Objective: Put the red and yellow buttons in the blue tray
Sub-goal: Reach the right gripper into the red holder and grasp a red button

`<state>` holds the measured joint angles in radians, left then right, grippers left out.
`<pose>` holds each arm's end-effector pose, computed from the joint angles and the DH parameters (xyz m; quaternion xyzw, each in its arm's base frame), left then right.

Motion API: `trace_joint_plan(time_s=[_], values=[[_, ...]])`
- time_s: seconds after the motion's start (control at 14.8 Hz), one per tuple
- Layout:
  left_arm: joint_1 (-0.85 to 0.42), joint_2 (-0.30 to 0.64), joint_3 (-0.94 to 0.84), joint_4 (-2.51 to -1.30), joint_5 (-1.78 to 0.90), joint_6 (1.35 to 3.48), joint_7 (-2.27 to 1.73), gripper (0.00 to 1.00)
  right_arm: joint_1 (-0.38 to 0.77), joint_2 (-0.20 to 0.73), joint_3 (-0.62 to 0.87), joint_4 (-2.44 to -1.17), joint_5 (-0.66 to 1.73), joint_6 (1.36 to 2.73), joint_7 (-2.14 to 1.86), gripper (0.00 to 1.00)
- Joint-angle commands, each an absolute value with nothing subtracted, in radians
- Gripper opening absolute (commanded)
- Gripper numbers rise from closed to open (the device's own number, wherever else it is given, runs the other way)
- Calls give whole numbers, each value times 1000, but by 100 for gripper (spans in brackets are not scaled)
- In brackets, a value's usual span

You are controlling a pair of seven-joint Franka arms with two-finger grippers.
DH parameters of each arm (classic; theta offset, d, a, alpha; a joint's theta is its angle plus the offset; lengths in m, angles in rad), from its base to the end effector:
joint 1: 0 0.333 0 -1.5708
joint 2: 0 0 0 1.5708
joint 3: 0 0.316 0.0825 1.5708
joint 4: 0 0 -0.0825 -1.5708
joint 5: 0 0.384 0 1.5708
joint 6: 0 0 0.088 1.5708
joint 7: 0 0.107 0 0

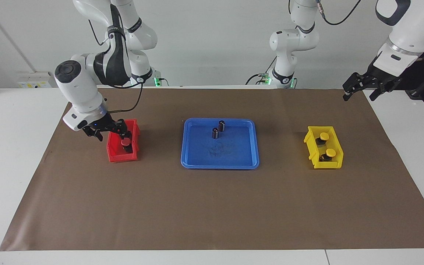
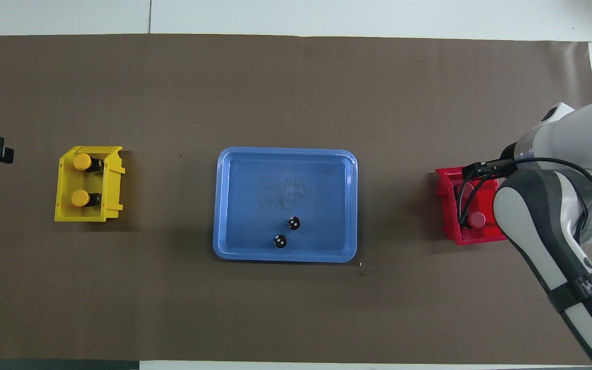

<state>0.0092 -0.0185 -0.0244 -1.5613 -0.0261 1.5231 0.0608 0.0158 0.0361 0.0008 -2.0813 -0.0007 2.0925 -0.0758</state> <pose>0.5439 -0.0113 0.6350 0.9991 -0.0385 -0.0096 0.0130 0.5500 0.0091 0.4075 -0.9988 -0.0464 0.0125 0.0001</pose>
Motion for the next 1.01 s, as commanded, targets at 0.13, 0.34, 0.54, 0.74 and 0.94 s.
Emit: trace_joint_plan(time_s=[0.13, 0.34, 0.54, 0.74, 0.94], values=[[15, -37, -28, -1578, -11, 1514, 54, 100, 9, 15, 5, -2155, 2, 2172, -66, 79], [15, -35, -28, -1577, -11, 1516, 54, 100, 11, 20, 5, -2155, 2, 2178, -66, 77], [14, -35, -28, -1578, -11, 1514, 54, 100, 12, 15, 5, -2190, 2, 2223, -66, 75], [15, -35, -28, -1578, -11, 1516, 54, 100, 3, 11, 5, -2212, 2, 2237, -72, 75], [15, -35, -28, -1578, -11, 1516, 54, 100, 8, 9, 5, -2221, 2, 2238, -72, 75]])
